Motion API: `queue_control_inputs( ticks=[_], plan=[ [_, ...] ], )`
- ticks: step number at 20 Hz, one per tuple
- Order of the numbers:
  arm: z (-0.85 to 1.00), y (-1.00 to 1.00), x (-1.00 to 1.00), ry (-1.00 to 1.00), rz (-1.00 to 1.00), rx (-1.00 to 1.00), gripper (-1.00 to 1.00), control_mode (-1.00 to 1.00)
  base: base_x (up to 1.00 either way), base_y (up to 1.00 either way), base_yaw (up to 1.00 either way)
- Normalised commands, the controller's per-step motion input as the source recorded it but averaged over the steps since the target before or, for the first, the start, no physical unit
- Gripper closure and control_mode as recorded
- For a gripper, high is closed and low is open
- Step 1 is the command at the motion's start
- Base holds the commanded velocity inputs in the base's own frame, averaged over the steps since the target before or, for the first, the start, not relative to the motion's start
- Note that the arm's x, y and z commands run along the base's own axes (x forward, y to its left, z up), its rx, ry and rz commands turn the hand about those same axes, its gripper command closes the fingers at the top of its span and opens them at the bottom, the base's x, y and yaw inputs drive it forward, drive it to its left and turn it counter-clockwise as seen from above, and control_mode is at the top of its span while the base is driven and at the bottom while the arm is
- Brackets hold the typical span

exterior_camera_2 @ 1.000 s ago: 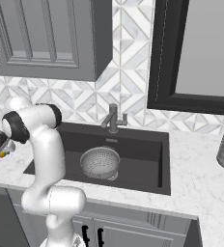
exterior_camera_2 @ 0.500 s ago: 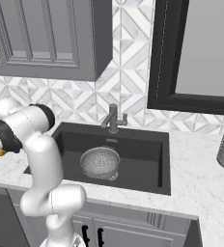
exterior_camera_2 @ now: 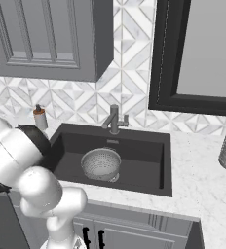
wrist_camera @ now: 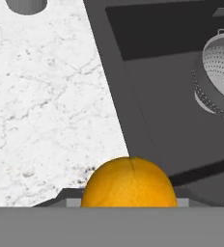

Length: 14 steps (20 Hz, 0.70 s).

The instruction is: Put the colander in the sink, put the tangerine in the colander, and turn on the sink faucet and pour water over the colander.

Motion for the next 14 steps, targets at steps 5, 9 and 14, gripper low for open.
queue_control_inputs(
  ticks=[5, 9, 14],
  plan=[
    [0.21, -1.0, 0.02, 0.0, -0.42, 0.0, 1.0, -1.0, 0.0, 0.0, 0.0],
    [0.0, -1.0, 0.06, 0.0, -0.4, -0.03, 1.0, -1.0, 0.0, 0.0, 0.0],
    [0.0, -1.0, 0.31, 0.0, -0.33, -0.02, 1.0, -1.0, 0.0, 0.0, 0.0]
  ],
)
